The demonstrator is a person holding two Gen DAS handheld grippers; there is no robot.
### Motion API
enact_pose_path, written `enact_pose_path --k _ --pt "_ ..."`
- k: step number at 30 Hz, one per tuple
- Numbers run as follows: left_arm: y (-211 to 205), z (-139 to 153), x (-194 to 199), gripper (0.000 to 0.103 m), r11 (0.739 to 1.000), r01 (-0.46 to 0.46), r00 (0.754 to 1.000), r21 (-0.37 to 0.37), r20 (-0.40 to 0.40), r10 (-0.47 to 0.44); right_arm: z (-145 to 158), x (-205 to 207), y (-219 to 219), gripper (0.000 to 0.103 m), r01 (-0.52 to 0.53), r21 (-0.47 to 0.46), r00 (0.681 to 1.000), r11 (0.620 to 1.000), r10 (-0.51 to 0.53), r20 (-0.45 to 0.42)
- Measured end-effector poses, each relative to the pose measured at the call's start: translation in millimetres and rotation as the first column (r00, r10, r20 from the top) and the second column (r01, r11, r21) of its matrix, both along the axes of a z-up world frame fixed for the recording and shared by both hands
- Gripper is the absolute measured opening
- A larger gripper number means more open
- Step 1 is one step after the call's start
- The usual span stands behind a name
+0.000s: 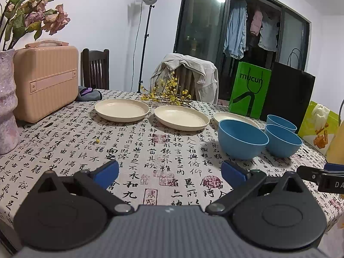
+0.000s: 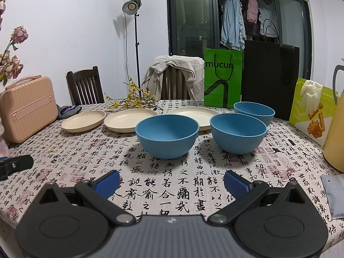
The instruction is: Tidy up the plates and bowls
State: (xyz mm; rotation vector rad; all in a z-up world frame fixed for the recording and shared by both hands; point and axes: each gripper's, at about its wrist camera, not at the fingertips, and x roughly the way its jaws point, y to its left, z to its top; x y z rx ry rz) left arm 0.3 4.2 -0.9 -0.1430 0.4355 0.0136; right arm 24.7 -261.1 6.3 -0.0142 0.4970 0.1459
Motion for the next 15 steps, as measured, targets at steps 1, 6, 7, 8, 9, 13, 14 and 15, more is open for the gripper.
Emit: enact_pose_path --k 1,6,7,8,9,13,14,15 --pt "-0.1 0.0 0.1 0.103 1.0 0.0 1.0 0.001 0.0 0.0 0.0 0.0 0.0 0.103 0.0 0.0 1.0 1.0 0.0 0.0" --pt "0.2 0.1 0.2 0.103 1.0 -0.001 1.0 0.0 0.0 0.001 0.0 0.1 -0.1 0.103 -0.001 0.0 1.0 1.0 0.001 0.001" --pt "0.8 0.8 0.6 0.103 1.0 -0.001 1.0 -0.001 0.0 0.001 0.0 0.2 -0.1 0.103 0.0 0.0 1.0 1.0 0.0 0.001" --pt "1.3 1.5 0.9 0.103 1.0 -0.002 1.0 -0.001 0.001 0.002 -0.1 0.0 -0.2 0.103 0.0 0.0 1.0 1.0 0.0 0.0" --pt "1.6 2.0 1.0 0.103 1.0 -0.002 1.0 -0.001 0.001 0.002 -0.1 0.0 -0.2 0.103 0.0 0.001 1.0 1.0 0.0 0.0" --pt "1.9 1.9 1.1 0.103 1.0 -0.001 1.0 -0.002 0.001 0.001 -0.1 0.0 -0.1 0.103 0.0 0.0 1.0 1.0 0.0 0.0" --pt "1.6 1.9 1.0 0.103 1.0 -0.002 1.0 -0.001 0.001 0.002 0.0 -0.1 0.0 0.103 -0.001 0.0 1.0 1.0 0.001 0.001" --pt "1.5 1.8 0.9 0.103 1.0 -0.003 1.0 -0.001 0.001 0.003 -0.2 0.0 -0.1 0.103 -0.001 0.0 1.0 1.0 0.001 0.001"
